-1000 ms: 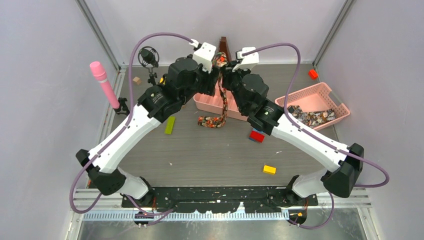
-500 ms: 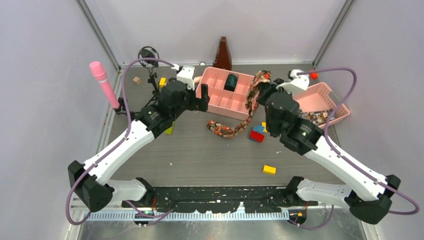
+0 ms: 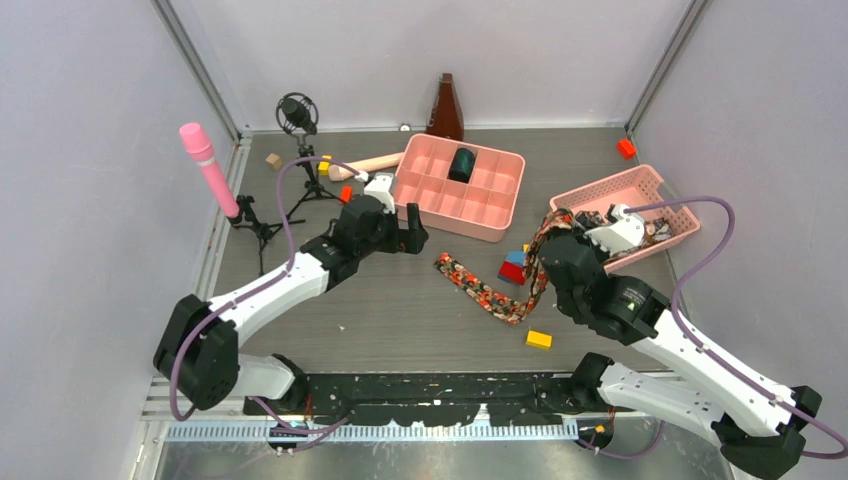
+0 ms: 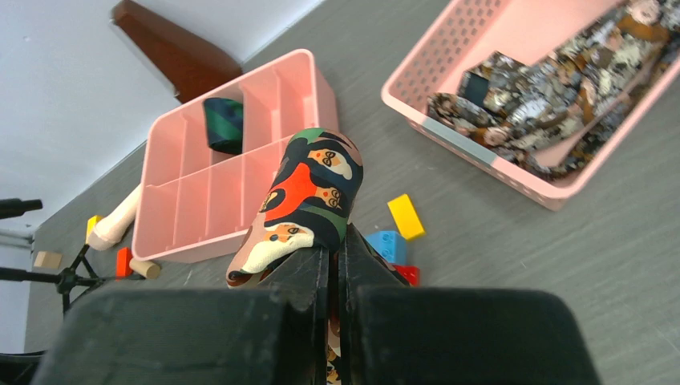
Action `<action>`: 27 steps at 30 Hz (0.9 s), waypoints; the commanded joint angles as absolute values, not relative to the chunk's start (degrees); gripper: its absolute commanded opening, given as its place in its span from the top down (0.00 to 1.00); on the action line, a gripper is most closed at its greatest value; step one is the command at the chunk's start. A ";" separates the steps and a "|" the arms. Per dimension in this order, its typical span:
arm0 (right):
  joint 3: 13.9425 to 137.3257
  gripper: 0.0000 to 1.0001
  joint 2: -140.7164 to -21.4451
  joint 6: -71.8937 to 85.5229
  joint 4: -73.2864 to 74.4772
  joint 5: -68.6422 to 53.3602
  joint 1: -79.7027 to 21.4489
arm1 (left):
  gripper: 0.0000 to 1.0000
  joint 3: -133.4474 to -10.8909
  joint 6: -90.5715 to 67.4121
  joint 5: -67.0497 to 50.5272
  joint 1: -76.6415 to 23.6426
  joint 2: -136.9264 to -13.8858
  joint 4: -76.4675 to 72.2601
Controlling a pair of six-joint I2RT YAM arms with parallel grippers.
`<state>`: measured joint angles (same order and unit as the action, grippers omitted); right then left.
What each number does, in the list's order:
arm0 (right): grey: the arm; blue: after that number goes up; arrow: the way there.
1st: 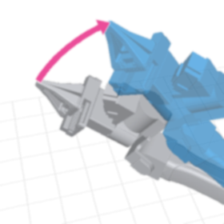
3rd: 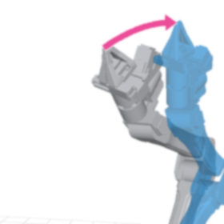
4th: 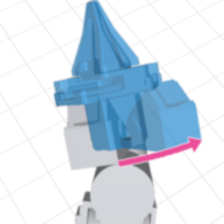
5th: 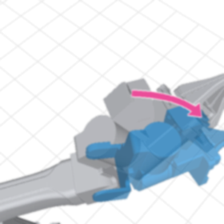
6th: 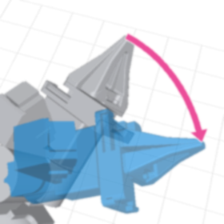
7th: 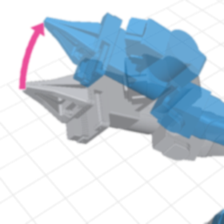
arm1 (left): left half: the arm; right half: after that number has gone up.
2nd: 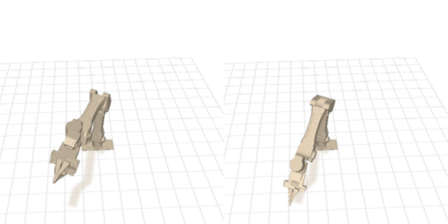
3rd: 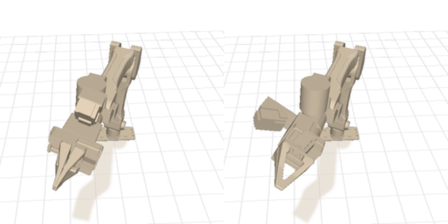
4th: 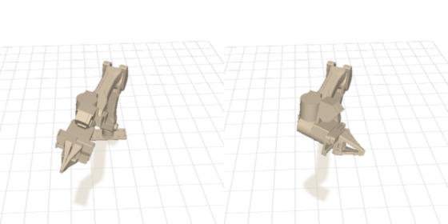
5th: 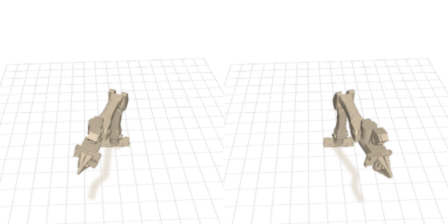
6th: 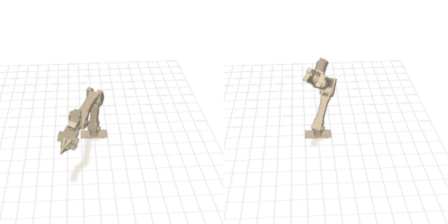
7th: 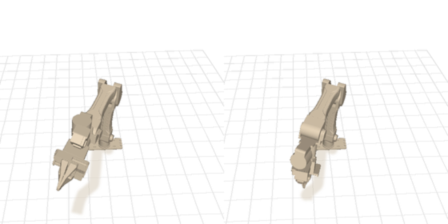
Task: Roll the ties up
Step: Flatten out the tie at the center of the board.
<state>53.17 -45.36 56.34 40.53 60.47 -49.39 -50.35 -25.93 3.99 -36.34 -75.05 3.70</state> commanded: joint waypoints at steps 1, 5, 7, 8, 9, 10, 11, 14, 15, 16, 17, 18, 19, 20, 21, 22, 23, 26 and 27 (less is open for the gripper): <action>50.63 1.00 -41.22 68.86 49.66 64.77 -49.26 | 0.00 -47.49 -32.21 -5.83 -36.04 -78.70 -11.39; 47.70 1.00 -38.55 75.58 55.02 64.44 -49.26 | 0.00 -46.20 -33.72 -6.63 -36.08 -82.88 -15.49; 46.48 1.00 -37.56 78.61 57.26 64.21 -49.30 | 0.00 -46.23 -33.40 -6.99 -36.04 -84.79 -16.53; 45.85 1.00 -37.12 80.49 58.03 64.14 -49.31 | 0.00 -46.23 -33.18 -7.11 -36.09 -85.76 -16.99; 45.60 1.00 -36.97 81.42 59.55 64.09 -49.31 | 0.00 -46.16 -33.03 -7.16 -36.06 -86.70 -17.53; 45.15 1.00 -36.69 83.11 60.32 64.08 -49.31 | 0.00 -46.15 -32.86 -7.37 -36.07 -87.61 -18.07; 44.99 0.99 -36.58 84.05 61.84 64.07 -49.31 | 0.00 -46.14 -32.85 -7.77 -36.04 -88.61 -18.63; 44.49 1.00 -36.10 87.34 64.89 64.07 -49.31 | 0.01 -46.08 -33.19 -9.91 -36.05 -91.76 -20.75; 44.39 1.00 -35.98 87.91 65.27 64.07 -49.26 | 0.02 -45.95 -33.37 -10.84 -36.05 -92.99 -21.58; 44.28 1.00 -35.71 88.22 65.73 64.07 -49.28 | 0.03 -45.84 -33.59 -11.56 -36.04 -93.96 -22.36; 44.20 1.00 -35.57 88.32 65.87 64.07 -49.30 | 0.04 -45.73 -33.72 -12.11 -36.04 -94.87 -23.17; 44.12 1.00 -35.30 88.61 66.19 64.07 -49.30 | 0.05 -45.71 -33.86 -12.54 -36.06 -95.60 -23.54; 43.99 1.00 -35.23 88.74 66.36 64.07 -49.31 | 0.05 -45.63 -33.91 -13.00 -36.08 -96.48 -23.96; 43.92 1.00 -35.11 88.94 66.58 64.07 -49.31 | 0.05 -45.74 -33.92 -13.27 -36.04 -97.18 -24.33; 43.94 0.99 -35.13 89.08 66.64 64.07 -49.31 | 0.06 -45.78 -34.10 -13.69 -36.04 -98.01 -24.68; 43.85 1.00 -35.13 89.10 66.69 64.03 -49.31 | 0.06 -45.93 -34.24 -13.91 -36.04 -98.78 -25.10; 43.83 1.00 -35.08 89.12 66.70 64.01 -49.31 | 0.07 -46.15 -34.50 -14.21 -36.06 -99.44 -25.51; 43.72 1.00 -35.09 89.16 66.83 63.76 -49.31 | 0.12 -46.85 -35.26 -15.65 -36.07 -101.30 -26.17; 43.69 1.00 -35.03 89.37 66.98 63.74 -49.31 | 0.14 -47.00 -35.39 -16.11 -36.04 -101.79 -26.19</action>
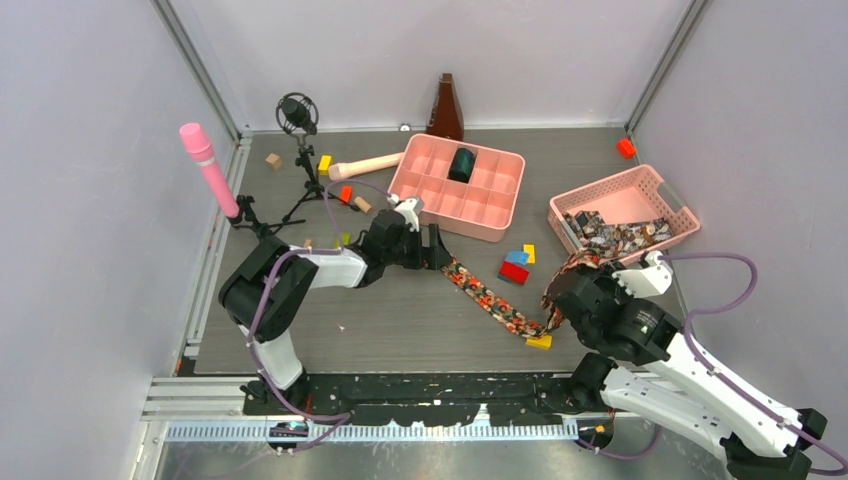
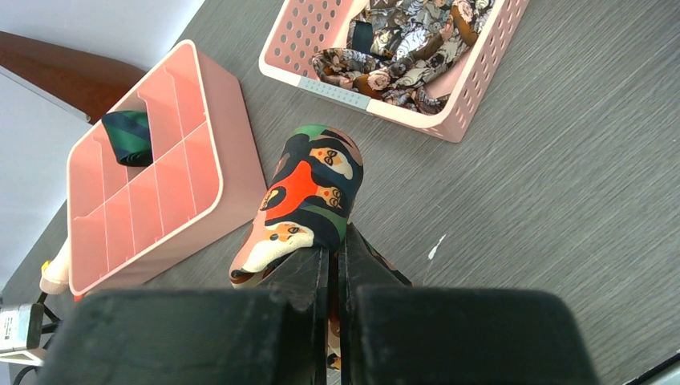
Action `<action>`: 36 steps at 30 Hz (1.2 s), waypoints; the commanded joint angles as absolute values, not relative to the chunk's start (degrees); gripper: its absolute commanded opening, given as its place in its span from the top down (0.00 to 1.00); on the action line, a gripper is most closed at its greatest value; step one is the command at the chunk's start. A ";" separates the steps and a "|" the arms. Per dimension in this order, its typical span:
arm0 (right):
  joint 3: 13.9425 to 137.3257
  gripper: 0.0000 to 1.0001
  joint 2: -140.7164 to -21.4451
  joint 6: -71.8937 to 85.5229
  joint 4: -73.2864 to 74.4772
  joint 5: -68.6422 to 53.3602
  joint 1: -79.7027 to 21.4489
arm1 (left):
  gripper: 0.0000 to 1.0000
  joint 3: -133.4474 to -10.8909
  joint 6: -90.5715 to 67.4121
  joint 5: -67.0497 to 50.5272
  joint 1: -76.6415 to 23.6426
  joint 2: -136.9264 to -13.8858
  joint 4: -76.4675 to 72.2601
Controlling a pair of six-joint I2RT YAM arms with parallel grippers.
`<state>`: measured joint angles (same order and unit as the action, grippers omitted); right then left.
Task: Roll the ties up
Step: Flatten out the tie at the center of the board.
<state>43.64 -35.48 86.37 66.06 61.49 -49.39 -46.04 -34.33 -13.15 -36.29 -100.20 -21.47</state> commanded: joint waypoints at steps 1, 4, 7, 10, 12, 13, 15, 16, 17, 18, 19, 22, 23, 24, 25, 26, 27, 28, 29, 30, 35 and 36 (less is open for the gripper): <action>43.60 1.00 -35.01 89.47 67.02 63.70 -49.31 | 0.17 -47.10 -35.56 -16.43 -36.04 -102.16 -26.19; 43.43 1.00 -34.74 89.64 67.06 63.72 -49.31 | 0.25 -47.18 -35.86 -17.14 -36.08 -102.90 -26.58; 43.40 1.00 -34.64 89.50 67.05 63.72 -49.30 | 0.35 -47.36 -36.24 -18.20 -36.04 -103.39 -26.92; 43.32 1.00 -34.65 89.50 67.06 63.71 -49.31 | 0.45 -47.54 -36.55 -19.38 -36.08 -103.91 -27.48; 43.19 1.00 -34.65 89.48 67.06 63.72 -49.31 | 0.53 -47.76 -36.69 -19.95 -36.08 -104.29 -27.58; 43.16 1.00 -34.64 89.50 67.02 63.72 -49.31 | 0.57 -47.85 -36.78 -20.19 -36.04 -104.51 -27.72; 43.01 1.00 -34.59 89.60 66.98 63.72 -49.31 | 0.66 -48.03 -36.98 -20.72 -36.04 -104.80 -28.02; 43.00 1.00 -34.61 89.67 66.97 63.72 -49.31 | 0.71 -48.11 -37.06 -20.75 -36.04 -104.90 -28.11; 42.87 1.00 -34.47 89.89 67.02 63.72 -49.31 | 0.75 -48.16 -37.11 -20.75 -36.08 -104.84 -28.12; 42.79 1.00 -34.42 90.12 67.14 63.72 -49.31 | 0.80 -48.16 -37.03 -20.73 -36.00 -104.61 -28.12; 42.60 1.00 -34.25 90.62 67.19 63.81 -49.31 | 0.85 -48.09 -36.93 -20.62 -35.91 -104.21 -28.02; 42.33 1.00 -33.68 91.07 67.47 64.28 -49.31 | 1.00 -47.37 -36.62 -19.60 -34.93 -101.94 -26.97; 42.29 1.00 -33.36 91.08 67.49 64.65 -49.31 | 1.00 -46.92 -36.57 -19.03 -34.14 -100.78 -26.73; 42.28 1.00 -33.25 91.11 67.45 64.89 -49.31 | 1.00 -46.25 -36.56 -18.46 -33.51 -99.54 -26.72; 42.28 1.00 -33.14 90.87 67.16 65.40 -49.31 | 1.00 -45.77 -36.63 -18.04 -32.80 -98.40 -26.72; 42.28 1.00 -33.01 90.52 66.80 65.70 -49.31 | 1.00 -45.37 -36.71 -17.83 -32.13 -97.27 -26.72; 42.34 1.00 -32.69 89.32 65.90 66.30 -49.31 | 1.00 -45.16 -36.74 -17.91 -31.56 -96.13 -26.65; 42.40 1.00 -32.43 88.52 65.29 66.59 -49.31 | 1.00 -45.02 -36.74 -17.99 -31.04 -95.03 -26.49; 42.42 0.99 -31.84 86.60 63.78 67.08 -49.31 | 1.00 -44.93 -36.67 -18.01 -30.69 -93.95 -26.27; 42.43 0.99 -31.03 84.60 62.96 67.29 -49.31 | 1.00 -44.85 -36.61 -18.02 -30.38 -92.89 -26.20; 40.40 0.96 -27.32 84.19 60.42 69.31 -49.31 | 1.00 -43.58 -36.46 -16.84 -29.76 -89.58 -27.16; 39.43 0.94 -26.30 85.21 60.36 69.46 -49.31 | 1.00 -42.99 -36.66 -16.58 -29.60 -89.29 -27.95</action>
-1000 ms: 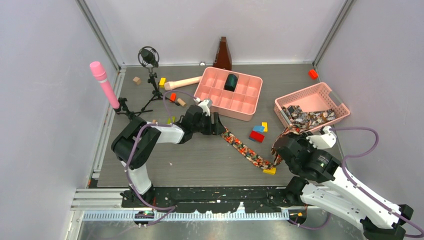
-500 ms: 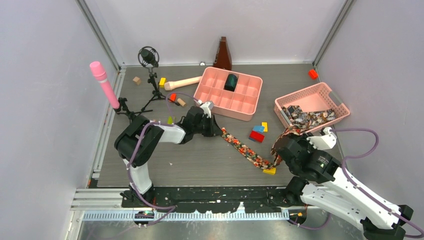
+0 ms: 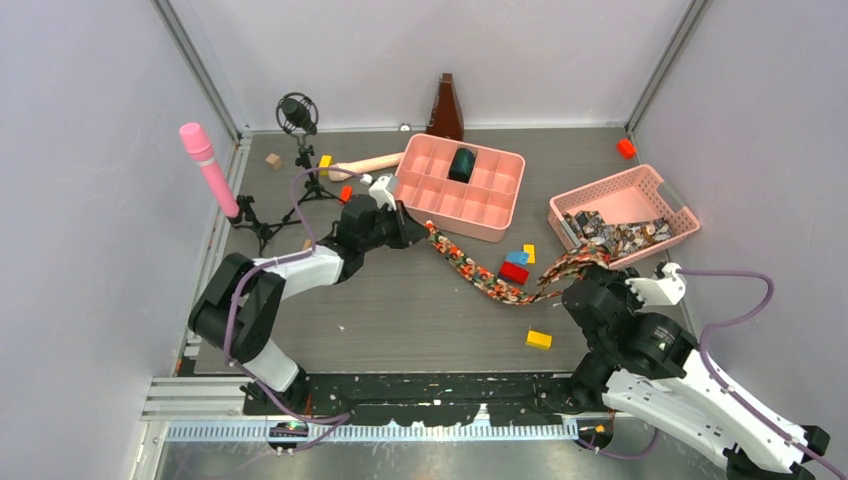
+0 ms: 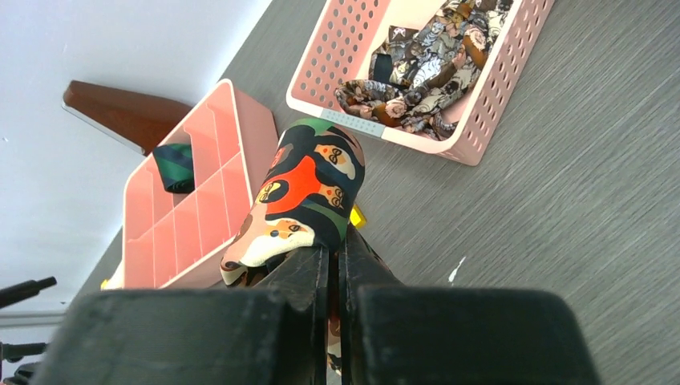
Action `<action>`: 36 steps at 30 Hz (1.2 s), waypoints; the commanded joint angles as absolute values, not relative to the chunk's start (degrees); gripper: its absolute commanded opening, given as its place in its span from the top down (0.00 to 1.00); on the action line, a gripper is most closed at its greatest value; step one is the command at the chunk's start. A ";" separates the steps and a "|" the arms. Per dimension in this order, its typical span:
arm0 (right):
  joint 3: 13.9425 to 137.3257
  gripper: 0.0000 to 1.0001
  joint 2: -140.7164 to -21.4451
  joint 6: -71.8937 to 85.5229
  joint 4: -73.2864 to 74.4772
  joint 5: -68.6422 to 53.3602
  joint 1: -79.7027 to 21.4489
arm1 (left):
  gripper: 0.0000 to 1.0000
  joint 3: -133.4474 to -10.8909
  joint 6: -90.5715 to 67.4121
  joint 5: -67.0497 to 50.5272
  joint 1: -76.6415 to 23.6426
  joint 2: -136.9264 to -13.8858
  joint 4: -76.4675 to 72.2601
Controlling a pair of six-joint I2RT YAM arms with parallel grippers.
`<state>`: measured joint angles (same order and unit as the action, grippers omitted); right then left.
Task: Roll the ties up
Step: Flatten out the tie at the center of the board.
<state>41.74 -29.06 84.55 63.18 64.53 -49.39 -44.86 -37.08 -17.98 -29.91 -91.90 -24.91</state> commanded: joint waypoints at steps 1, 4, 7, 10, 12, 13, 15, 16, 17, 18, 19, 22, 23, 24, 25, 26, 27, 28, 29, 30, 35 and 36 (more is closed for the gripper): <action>38.97 0.91 -25.89 85.80 60.37 69.64 -49.31 | 1.00 -42.39 -36.92 -16.27 -29.47 -89.17 -28.77; 37.19 0.76 -24.90 89.21 60.90 69.58 -49.31 | 1.00 -40.69 -37.80 -15.20 -29.09 -88.99 -30.95; 37.35 0.53 -25.85 92.96 64.18 69.28 -49.31 | 1.00 -39.47 -38.07 -13.80 -29.04 -88.62 -31.46; 39.09 0.41 -27.73 98.33 69.83 69.60 -49.31 | 1.00 -38.67 -37.73 -12.26 -29.00 -87.82 -31.06; 40.01 0.33 -28.46 100.37 72.13 69.88 -49.31 | 1.00 -38.29 -37.39 -11.20 -28.92 -87.15 -30.66; 40.31 0.32 -28.60 101.40 72.76 69.92 -49.31 | 1.00 -38.10 -37.24 -10.83 -28.92 -86.80 -30.47; 40.92 0.28 -28.53 102.25 74.11 70.10 -49.31 | 1.00 -37.68 -37.10 -10.38 -28.83 -86.09 -30.28; 41.15 0.28 -28.41 102.28 74.32 70.13 -49.31 | 1.00 -37.58 -37.06 -10.39 -28.76 -85.91 -30.17; 41.16 0.28 -28.07 102.06 74.25 70.13 -49.31 | 1.00 -37.49 -37.01 -10.42 -28.70 -85.75 -30.08; 41.10 0.28 -27.78 101.39 73.38 70.18 -49.31 | 1.00 -37.50 -36.94 -10.50 -28.66 -85.66 -30.06; 40.97 0.28 -27.62 99.35 72.46 70.15 -49.31 | 1.00 -37.44 -36.85 -10.61 -28.61 -85.57 -30.02; 40.64 0.30 -27.53 89.86 63.45 69.06 -49.28 | 1.00 -37.14 -36.67 -10.91 -28.25 -84.79 -30.05; 40.48 0.31 -27.82 81.40 60.11 67.54 -49.30 | 1.00 -37.14 -36.61 -11.09 -28.03 -84.41 -30.13; 40.50 0.33 -28.15 74.12 54.10 66.46 -49.30 | 1.00 -37.10 -36.46 -11.15 -27.89 -83.97 -30.00; 40.89 0.34 -29.43 71.25 51.70 64.38 -49.31 | 1.00 -37.17 -36.21 -11.24 -27.86 -83.56 -29.79; 41.32 0.34 -30.36 66.55 48.26 63.31 -49.31 | 1.00 -37.23 -36.03 -11.41 -27.86 -83.24 -29.45; 42.74 0.35 -32.53 64.65 46.41 61.20 -49.31 | 1.00 -37.35 -35.77 -11.57 -27.86 -82.96 -29.18; 43.74 0.35 -34.06 61.25 46.10 60.26 -49.15 | 1.00 -37.42 -35.58 -11.80 -27.86 -82.68 -28.84; 46.18 0.35 -37.41 59.89 46.02 58.22 -49.01 | 1.00 -37.54 -35.41 -12.05 -27.86 -82.52 -28.64; 47.39 0.35 -40.86 57.36 46.13 57.10 -48.31 | 1.00 -37.57 -35.29 -12.33 -27.86 -82.37 -28.39; 54.56 0.34 -52.22 48.08 45.43 35.49 -34.82 | 1.00 -37.29 -34.18 -12.45 -27.86 -81.30 -26.65; 54.90 0.34 -54.80 45.66 45.13 29.24 -32.48 | 1.00 -37.19 -34.10 -12.26 -27.86 -80.99 -26.31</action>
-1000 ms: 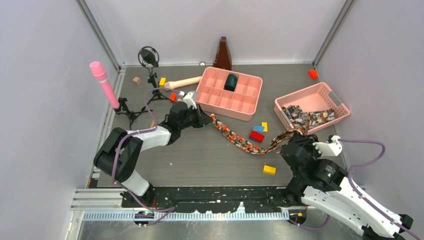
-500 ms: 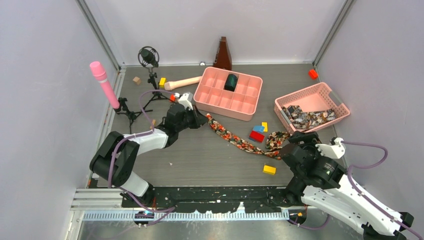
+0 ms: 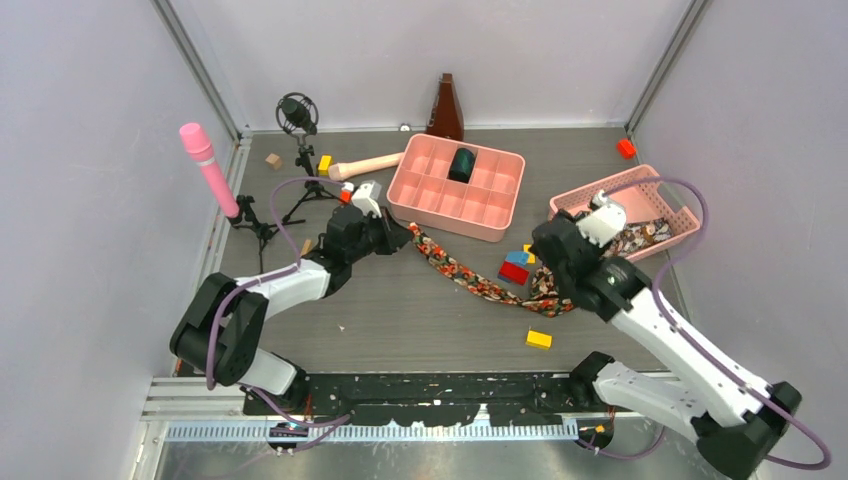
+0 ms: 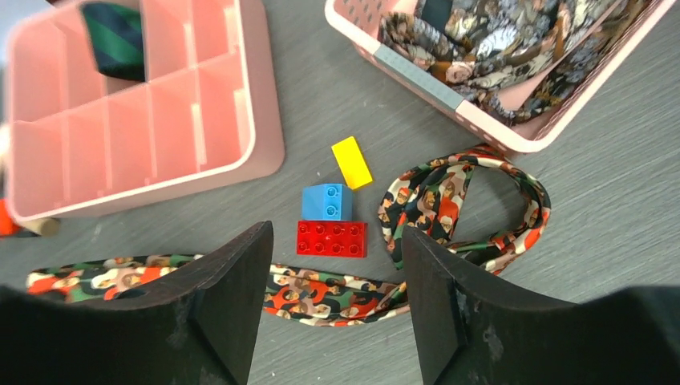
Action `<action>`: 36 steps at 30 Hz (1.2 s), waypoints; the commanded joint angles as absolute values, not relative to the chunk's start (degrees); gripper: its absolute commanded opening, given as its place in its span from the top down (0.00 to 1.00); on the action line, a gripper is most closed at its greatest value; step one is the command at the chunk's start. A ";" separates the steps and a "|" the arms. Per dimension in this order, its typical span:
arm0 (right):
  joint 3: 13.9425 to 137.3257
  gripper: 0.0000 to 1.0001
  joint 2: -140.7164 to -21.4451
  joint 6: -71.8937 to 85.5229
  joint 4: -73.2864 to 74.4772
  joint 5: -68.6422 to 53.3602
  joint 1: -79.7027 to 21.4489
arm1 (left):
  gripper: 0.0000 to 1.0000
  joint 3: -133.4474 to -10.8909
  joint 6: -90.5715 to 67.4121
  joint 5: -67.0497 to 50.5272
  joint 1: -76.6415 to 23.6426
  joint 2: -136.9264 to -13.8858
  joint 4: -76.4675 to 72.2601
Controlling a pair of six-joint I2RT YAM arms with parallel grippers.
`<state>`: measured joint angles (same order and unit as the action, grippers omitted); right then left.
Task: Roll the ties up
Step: Flatten out the tie at the center of the board.
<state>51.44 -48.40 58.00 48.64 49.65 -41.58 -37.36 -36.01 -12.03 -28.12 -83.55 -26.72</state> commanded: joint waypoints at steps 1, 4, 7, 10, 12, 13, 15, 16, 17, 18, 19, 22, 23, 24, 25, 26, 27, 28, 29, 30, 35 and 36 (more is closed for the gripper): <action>55.01 0.34 -55.83 44.63 44.53 26.57 -28.91 | 1.00 -37.06 -34.04 -12.16 -27.86 -80.83 -25.98; 56.15 0.35 -61.01 41.32 45.09 19.59 -24.61 | 1.00 -36.44 -34.24 -12.14 -27.86 -80.15 -25.75; 55.68 0.41 -63.99 41.93 45.11 18.80 -23.49 | 1.00 -35.84 -34.33 -11.43 -27.86 -79.14 -25.67; 52.56 0.52 -65.43 44.39 43.34 19.42 -22.88 | 1.00 -35.75 -34.36 -10.31 -27.80 -77.77 -25.05; 50.45 0.59 -66.23 46.71 42.62 21.05 -22.50 | 1.00 -35.69 -34.41 -10.09 -27.77 -77.09 -24.72; 49.33 0.60 -66.55 48.20 42.23 22.29 -22.37 | 1.00 -35.79 -34.38 -10.03 -27.77 -76.80 -24.63; 47.07 0.64 -66.63 50.17 40.52 23.62 -21.73 | 1.00 -36.00 -34.42 -10.02 -27.70 -76.64 -24.38; 45.36 0.68 -66.63 50.88 39.57 24.03 -21.19 | 1.00 -36.08 -34.40 -9.98 -27.64 -76.63 -24.23; 44.65 0.69 -66.58 52.20 39.34 24.84 -20.83 | 1.00 -36.18 -34.36 -10.01 -27.49 -76.55 -24.11; 43.42 0.73 -66.56 52.87 39.10 25.21 -20.28 | 1.00 -36.23 -34.41 -10.03 -27.36 -76.44 -23.94; 42.21 0.74 -66.28 54.09 39.06 26.03 -20.07 | 1.00 -36.20 -34.44 -9.90 -27.22 -76.34 -23.72; 39.66 0.84 -64.53 58.10 38.74 27.29 -19.43 | 1.00 -35.87 -34.75 -9.10 -26.45 -75.93 -23.33; 38.44 0.87 -64.08 58.93 38.56 27.65 -19.25 | 1.00 -35.81 -34.86 -8.59 -26.14 -75.79 -23.03; 37.85 0.88 -63.24 60.70 38.61 27.98 -19.16 | 1.00 -35.71 -34.93 -8.23 -25.88 -75.64 -22.76; 36.73 0.91 -62.95 61.68 38.94 28.75 -19.09 | 1.00 -35.69 -35.14 -7.74 -25.51 -75.63 -22.50; 36.34 0.92 -62.32 64.07 39.42 29.36 -19.04 | 1.00 -35.61 -35.36 -7.25 -25.18 -75.49 -22.24; 35.76 0.94 -62.14 65.08 40.51 30.59 -18.95 | 1.00 -35.43 -35.56 -6.82 -24.86 -75.37 -22.02; 35.55 0.94 -62.01 67.09 41.08 31.66 -18.93 | 1.00 -35.41 -35.67 -6.55 -24.49 -75.33 -21.93; 35.39 0.95 -62.07 67.96 42.35 32.14 -18.84 | 1.00 -35.34 -35.73 -6.39 -24.16 -75.26 -21.78; 35.36 0.95 -62.23 69.44 43.02 33.15 -18.82 | 1.00 -35.33 -35.78 -6.15 -23.95 -75.13 -21.60; 34.45 0.95 -62.02 74.75 46.08 34.16 -18.73 | 1.00 -35.33 -35.89 -4.86 -22.76 -74.61 -20.48; 34.23 0.95 -61.54 75.43 46.28 34.18 -18.72 | 1.00 -35.29 -35.98 -4.53 -22.50 -74.45 -20.21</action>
<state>34.85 -63.24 68.45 43.51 30.48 -19.00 -35.55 -35.66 -6.94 -23.53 -76.53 -20.29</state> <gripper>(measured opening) 0.057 0.030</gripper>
